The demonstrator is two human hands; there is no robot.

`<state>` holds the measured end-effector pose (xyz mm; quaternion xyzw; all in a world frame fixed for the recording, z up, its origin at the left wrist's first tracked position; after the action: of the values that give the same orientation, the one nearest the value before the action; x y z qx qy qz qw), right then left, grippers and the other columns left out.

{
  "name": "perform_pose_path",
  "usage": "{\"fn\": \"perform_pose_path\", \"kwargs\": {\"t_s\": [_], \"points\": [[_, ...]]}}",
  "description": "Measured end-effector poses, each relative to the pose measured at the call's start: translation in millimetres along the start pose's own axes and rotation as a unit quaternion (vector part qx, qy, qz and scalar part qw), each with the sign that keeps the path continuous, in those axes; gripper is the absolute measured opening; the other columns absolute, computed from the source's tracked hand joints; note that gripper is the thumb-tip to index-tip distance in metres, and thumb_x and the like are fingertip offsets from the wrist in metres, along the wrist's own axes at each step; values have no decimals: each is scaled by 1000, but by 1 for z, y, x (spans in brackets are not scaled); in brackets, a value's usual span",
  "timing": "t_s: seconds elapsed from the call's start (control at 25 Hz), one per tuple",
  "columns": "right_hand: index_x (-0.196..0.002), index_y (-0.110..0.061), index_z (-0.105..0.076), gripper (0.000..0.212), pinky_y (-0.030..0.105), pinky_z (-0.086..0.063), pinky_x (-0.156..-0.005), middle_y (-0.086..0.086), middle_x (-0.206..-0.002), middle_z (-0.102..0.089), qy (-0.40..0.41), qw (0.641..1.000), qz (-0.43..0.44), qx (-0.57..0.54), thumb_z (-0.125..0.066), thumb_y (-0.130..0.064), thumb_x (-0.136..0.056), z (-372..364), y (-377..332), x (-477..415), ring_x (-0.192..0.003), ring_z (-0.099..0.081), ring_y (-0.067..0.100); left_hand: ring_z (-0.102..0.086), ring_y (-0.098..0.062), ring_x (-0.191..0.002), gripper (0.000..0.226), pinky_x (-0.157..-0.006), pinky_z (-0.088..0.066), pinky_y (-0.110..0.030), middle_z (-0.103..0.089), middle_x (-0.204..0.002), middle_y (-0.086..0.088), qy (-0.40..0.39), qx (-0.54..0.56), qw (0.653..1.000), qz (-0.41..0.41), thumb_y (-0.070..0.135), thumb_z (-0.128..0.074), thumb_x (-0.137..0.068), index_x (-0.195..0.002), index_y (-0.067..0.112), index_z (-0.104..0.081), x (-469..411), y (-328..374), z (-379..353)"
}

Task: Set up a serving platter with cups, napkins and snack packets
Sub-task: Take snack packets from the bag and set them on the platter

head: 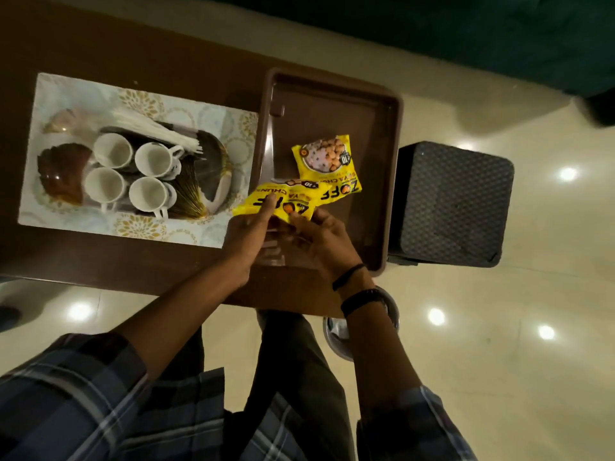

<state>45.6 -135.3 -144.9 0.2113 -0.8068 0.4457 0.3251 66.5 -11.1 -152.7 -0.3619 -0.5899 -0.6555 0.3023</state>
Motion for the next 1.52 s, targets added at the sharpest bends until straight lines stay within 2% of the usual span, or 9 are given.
{"fn": "perform_pose_path", "kwargs": {"t_s": [0.12, 0.32, 0.56, 0.68, 0.72, 0.84, 0.96, 1.16, 1.52], "points": [[-101, -14, -65, 12, 32, -53, -76, 0, -90, -70, 37, 994, -43, 88, -60, -20, -93, 23, -3, -4, -86, -65, 18, -72, -14, -76, 6, -74, -59, -45, -75, -83, 3, 47, 39, 992, -108, 23, -60, -91, -92, 21, -66, -4, 34, 15], [-70, -11, -54, 37, 32, -46, -55, 6, -69, -53, 341, 937, -61, 42, -72, -41, -82, 94, -14, -41, -56, -50, 16, -72, -20, -80, 11, -70, -61, -46, -72, -92, -9, 26, -57, 980, -190, 17, -55, -94, -91, 23, -63, -7, 63, 50], [-130, -1, -49, 71, 31, -50, -78, 12, -126, -61, 444, 892, -65, 43, -82, -27, -74, 101, -10, -77, -107, -63, 28, -68, -33, -98, 18, -85, -53, -58, -69, -107, -20, 41, -96, 979, -174, 16, -58, -93, -108, 7, -62, -18, 50, 104], [-91, -17, -58, 14, 31, -53, -64, 9, -111, -60, 418, 906, -38, 63, -70, -23, -86, 89, -16, -82, -77, -62, 18, -68, -32, -98, 16, -84, -56, -54, -70, -106, -16, 23, -97, 979, -180, 13, -57, -93, -108, 10, -62, -20, 49, 119], [-81, -20, -54, 15, 29, -51, -58, 9, -106, -58, 404, 913, -17, 61, -66, -20, -89, 81, -21, -81, -69, -58, 14, -68, -32, -98, 16, -81, -58, -50, -70, -105, -13, 19, -94, 978, -184, 12, -57, -93, -108, 11, -62, -19, 52, 123], [-95, -9, -59, 7, 45, -57, -72, 18, -109, -64, 373, 924, 85, 20, -62, -5, -90, 51, -40, -71, -91, -67, 30, -68, -29, -100, 23, -76, -59, -44, -68, -108, -11, 9, -82, 976, -204, 8, -56, -93, -115, 10, -56, -15, 62, 138], [-109, -4, -58, 20, 56, -52, -91, 21, -112, -65, 313, 928, 169, 114, -62, 1, -89, -9, -64, -47, -108, -63, 35, -64, -32, -106, 36, -72, -59, -45, -64, -119, -18, 17, -85, 972, -217, 5, -57, -91, -125, 3, -45, -10, 77, 167], [-112, 5, -57, 26, 27, -54, -81, 18, -110, -68, 252, 881, 244, 318, -63, 1, -87, -98, -83, -32, -92, -66, 12, -63, -30, -103, 29, -85, -52, -45, -65, -114, -15, 46, -127, 960, -245, 10, -58, -91, -119, 4, -50, -7, 103, 227], [-137, -8, -43, 52, 49, -51, -96, 14, -129, -60, 252, 874, 58, 412, -59, -3, -87, -130, -18, -106, -115, -59, 32, -61, -15, -81, 21, -65, -46, -16, -65, -97, -4, 155, -224, 924, -269, 20, -54, -95, -111, 9, -61, -22, 132, 321]]}}
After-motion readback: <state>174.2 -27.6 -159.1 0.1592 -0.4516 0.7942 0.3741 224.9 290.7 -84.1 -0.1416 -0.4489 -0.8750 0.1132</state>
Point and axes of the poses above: each hand's wrist, its own x-axis away from the middle knuckle, its own z-axis out of the back of the hand, y = z × x, the point moved 9 cm from there along -x, towards the middle knuckle
